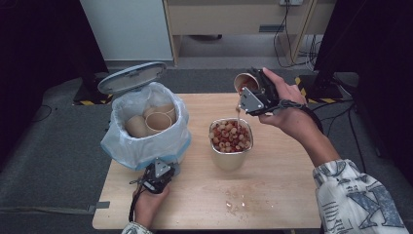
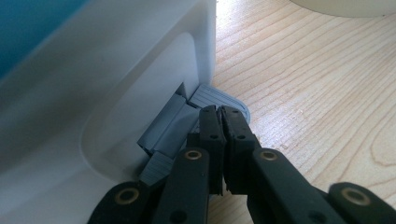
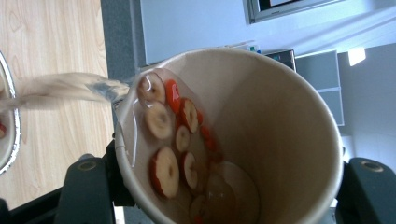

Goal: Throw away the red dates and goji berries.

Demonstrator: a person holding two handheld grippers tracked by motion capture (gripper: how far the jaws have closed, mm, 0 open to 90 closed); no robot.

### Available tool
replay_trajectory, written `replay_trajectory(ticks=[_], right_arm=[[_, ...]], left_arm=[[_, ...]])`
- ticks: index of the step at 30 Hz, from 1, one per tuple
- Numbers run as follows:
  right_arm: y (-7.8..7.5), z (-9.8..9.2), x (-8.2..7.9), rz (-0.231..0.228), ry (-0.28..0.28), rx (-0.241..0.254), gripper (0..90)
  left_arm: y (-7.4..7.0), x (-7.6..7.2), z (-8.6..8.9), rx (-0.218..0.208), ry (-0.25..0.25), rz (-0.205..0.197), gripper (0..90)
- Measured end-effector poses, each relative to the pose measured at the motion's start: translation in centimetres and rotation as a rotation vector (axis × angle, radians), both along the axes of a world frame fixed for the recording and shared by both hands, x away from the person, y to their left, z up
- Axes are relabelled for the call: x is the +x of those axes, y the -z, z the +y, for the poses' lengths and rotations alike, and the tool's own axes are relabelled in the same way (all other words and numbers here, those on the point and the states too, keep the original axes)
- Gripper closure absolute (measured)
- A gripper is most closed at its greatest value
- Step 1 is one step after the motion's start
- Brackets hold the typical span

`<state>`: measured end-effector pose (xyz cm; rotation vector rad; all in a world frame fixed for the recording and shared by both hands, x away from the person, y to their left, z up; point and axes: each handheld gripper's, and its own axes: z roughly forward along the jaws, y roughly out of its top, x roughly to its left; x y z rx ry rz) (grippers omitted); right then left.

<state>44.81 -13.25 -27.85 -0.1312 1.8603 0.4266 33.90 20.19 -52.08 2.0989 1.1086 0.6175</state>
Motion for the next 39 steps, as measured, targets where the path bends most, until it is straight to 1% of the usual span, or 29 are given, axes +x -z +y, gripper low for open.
replay_trajectory(ticks=[5, 19, 25, 27, 29, 32, 35, 39], right_arm=[[0.11, 0.03, 0.05, -0.003, -0.002, -0.010, 32.3], [-0.06, 0.00, -0.04, -0.007, 0.000, -0.008, 32.3], [-0.17, 0.00, -0.07, -0.016, 0.001, -0.020, 32.4], [-0.27, 0.03, -0.11, -0.025, 0.004, -0.030, 32.5], [-0.37, 0.13, -0.18, -0.045, 0.006, -0.057, 32.7], [-0.47, 0.33, -0.32, -0.060, 0.000, -0.088, 32.8], [-0.61, 0.42, -0.37, -0.063, -0.002, -0.088, 33.0], [-0.71, 0.50, -0.44, -0.073, -0.002, -0.103, 33.1]], left_arm=[[0.00, 0.01, -0.01, -0.001, 0.000, 0.001, 86.9], [0.01, 0.01, -0.06, 0.000, 0.001, 0.000, 86.9], [0.01, 0.00, -0.07, 0.000, 0.000, 0.000, 86.9], [0.01, 0.01, -0.07, 0.000, 0.001, 0.000, 87.0], [0.01, 0.01, -0.07, 0.000, 0.001, 0.000, 87.0], [0.00, 0.01, -0.07, 0.001, 0.001, 0.000, 86.9], [0.01, 0.00, -0.07, 0.001, 0.001, 0.000, 86.9], [0.01, 0.01, -0.07, 0.000, 0.001, 0.000, 86.9]])
